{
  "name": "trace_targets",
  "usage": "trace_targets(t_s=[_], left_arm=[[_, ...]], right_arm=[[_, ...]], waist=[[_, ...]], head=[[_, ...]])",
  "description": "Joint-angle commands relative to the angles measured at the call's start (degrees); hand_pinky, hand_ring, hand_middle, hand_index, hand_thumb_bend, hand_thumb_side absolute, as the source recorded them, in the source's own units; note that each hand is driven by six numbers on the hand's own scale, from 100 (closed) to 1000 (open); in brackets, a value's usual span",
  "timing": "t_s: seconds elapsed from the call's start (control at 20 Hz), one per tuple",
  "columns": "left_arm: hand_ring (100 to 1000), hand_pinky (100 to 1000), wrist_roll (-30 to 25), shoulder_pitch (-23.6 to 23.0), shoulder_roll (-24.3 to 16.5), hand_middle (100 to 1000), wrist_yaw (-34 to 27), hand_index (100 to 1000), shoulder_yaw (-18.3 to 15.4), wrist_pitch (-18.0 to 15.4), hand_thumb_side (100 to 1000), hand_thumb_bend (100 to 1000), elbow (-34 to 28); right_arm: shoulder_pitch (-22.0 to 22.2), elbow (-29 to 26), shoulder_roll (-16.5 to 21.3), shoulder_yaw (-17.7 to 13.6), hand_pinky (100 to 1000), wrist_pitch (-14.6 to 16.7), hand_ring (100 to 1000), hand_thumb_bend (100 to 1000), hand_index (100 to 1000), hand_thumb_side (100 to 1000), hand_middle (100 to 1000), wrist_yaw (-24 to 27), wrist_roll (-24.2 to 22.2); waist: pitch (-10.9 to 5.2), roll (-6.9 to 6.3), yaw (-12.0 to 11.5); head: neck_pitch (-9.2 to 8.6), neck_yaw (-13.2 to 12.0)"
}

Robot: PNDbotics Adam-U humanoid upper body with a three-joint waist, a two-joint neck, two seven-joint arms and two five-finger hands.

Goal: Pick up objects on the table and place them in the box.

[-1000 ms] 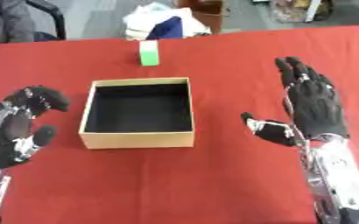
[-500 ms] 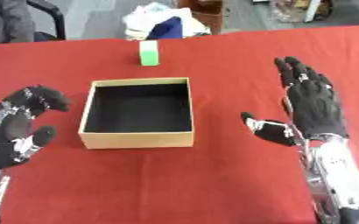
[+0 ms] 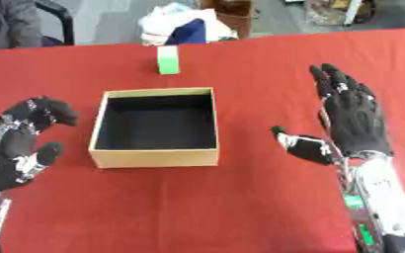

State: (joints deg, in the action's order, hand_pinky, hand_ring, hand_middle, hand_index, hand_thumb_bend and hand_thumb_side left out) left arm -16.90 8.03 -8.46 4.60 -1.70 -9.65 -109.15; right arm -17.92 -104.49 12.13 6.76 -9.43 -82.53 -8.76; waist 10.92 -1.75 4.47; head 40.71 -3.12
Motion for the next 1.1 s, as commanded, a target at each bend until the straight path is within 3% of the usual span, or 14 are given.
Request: trace_targets(t_s=[0.05,0.3,0.6,1.1], left_arm=[[679,671,-0.04,0.59,-0.65,584,0.16,708,-0.06,0.02,517,672,-0.65],[675,668,0.67,1.28,-1.4,580,0.13,705,-0.22,0.39,523,658,-0.66],[672,665,2.27,5.09,-5.12,578,-0.23,702,-0.02,0.71,532,651,-1.39],[665,670,9.4,22.38,-13.17,579,-2.17,699,-1.18,-0.02,439,710,-3.03]], right_arm=[[-0.58,-0.82,0.94,-0.15,784,-0.19,876,573,1000,499,923,0.41,0.4],[-0.54,-0.84,0.98,-0.17,782,-0.24,875,565,1000,500,922,0.62,0.63],[-0.39,-0.81,1.07,-0.17,780,-0.44,874,554,1000,502,920,0.9,1.06],[0.04,-0.67,1.1,-0.1,777,-0.55,873,540,1000,509,918,1.71,1.61]], waist=[[-0.84,0.0,0.01],[-0.87,-0.04,0.04],[-1.0,-0.1,0.1],[-1.33,-0.02,0.45]], head=[[-0.52,0.09],[-0.49,0.12],[-0.43,0.2],[0.03,0.38]])
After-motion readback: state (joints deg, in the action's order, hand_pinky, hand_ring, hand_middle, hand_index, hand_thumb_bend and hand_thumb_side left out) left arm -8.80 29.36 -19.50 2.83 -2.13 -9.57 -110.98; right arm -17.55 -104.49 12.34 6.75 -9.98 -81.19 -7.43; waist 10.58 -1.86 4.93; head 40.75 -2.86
